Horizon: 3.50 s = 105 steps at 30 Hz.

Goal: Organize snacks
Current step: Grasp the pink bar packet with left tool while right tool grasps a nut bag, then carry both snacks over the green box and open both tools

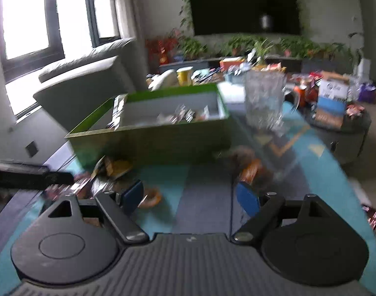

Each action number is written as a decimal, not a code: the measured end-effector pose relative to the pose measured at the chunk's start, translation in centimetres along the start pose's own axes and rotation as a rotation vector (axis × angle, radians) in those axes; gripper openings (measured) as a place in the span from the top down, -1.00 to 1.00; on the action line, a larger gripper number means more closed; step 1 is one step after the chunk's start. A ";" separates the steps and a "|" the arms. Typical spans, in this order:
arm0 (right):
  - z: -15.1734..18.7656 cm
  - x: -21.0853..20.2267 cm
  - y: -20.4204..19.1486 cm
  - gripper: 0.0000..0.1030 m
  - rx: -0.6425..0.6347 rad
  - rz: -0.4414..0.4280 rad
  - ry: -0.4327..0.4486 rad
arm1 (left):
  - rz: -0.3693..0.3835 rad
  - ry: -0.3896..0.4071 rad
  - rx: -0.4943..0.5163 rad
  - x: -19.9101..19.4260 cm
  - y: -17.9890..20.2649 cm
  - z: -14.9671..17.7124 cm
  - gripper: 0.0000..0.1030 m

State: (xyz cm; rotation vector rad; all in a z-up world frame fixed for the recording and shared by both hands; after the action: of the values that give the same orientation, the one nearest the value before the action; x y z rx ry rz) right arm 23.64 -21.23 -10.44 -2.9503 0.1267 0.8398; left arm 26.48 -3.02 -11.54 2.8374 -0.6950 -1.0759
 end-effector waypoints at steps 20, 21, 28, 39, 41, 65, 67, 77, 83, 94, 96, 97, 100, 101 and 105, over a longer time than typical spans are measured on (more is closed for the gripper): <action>3.5 0.1 -3.3 0.10 -0.037 -0.100 -0.089 | 0.028 -0.052 -0.016 2.5 0.1 1.5 -0.16; 3.5 0.1 -3.3 0.10 -0.029 -0.103 -0.093 | 0.032 -0.045 -0.019 2.5 0.1 1.5 -0.13; 3.2 0.1 -4.7 0.10 -0.027 -0.149 -0.091 | 0.048 0.041 -0.037 1.1 -0.4 0.6 -0.05; 2.0 1.7 -7.5 0.10 0.021 -0.209 -0.122 | 0.045 0.129 -0.042 -3.0 -1.1 -0.3 -0.05; 2.0 2.3 -7.8 0.10 0.038 -0.198 -0.140 | 0.034 0.132 -0.044 -3.2 -1.6 -0.2 -0.05; 0.3 0.7 -6.4 0.13 0.012 -0.104 -0.073 | 0.034 0.194 -0.045 -5.5 -1.4 -0.6 -0.05; -0.4 0.2 -6.1 0.13 0.022 -0.099 -0.038 | 0.036 0.194 -0.036 -5.5 -1.1 -0.7 -0.06; -3.4 0.2 -5.5 0.13 0.068 -0.123 0.059 | 0.023 0.202 0.000 -4.9 -0.3 -2.3 -0.06; -4.8 0.8 -4.6 0.13 0.077 -0.122 0.107 | 0.034 0.234 0.033 -3.9 0.6 -4.7 -0.06; -9.6 2.5 -3.9 0.13 0.104 -0.135 0.215 | 0.043 0.261 0.070 -0.3 1.5 -9.1 -0.06; -9.9 2.7 -3.7 0.13 0.128 -0.167 0.208 | 0.045 0.257 0.071 -0.1 1.5 -9.3 -0.06; -9.9 2.8 -3.6 0.13 0.146 -0.189 0.195 | 0.044 0.255 0.071 0.2 1.5 -9.3 -0.06; -9.3 2.4 -3.3 0.13 0.167 -0.234 0.163 | 0.039 0.242 0.060 0.7 1.3 -9.0 -0.06; -8.8 2.2 -3.3 0.13 0.163 -0.242 0.153 | 0.036 0.237 0.057 0.8 1.2 -8.8 -0.06; -6.7 1.8 -2.6 0.13 0.209 -0.309 0.057 | 0.033 0.221 0.045 1.0 1.2 -8.3 -0.06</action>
State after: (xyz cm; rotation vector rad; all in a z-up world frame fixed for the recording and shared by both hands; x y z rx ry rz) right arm 28.98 -19.35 -5.57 -2.7011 -0.2202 0.6562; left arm 31.91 -5.55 -5.63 2.9091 -0.7518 -0.7352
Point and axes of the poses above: each gripper's, at about its wrist camera, not at the fingertips, and x roughly the way its jaws point, y to its right, z to its underside, the point moved 8 cm from there along x, roughly the way its jaws point, and after that the axes turned 10 degrees about z, right-handed, at the moved point
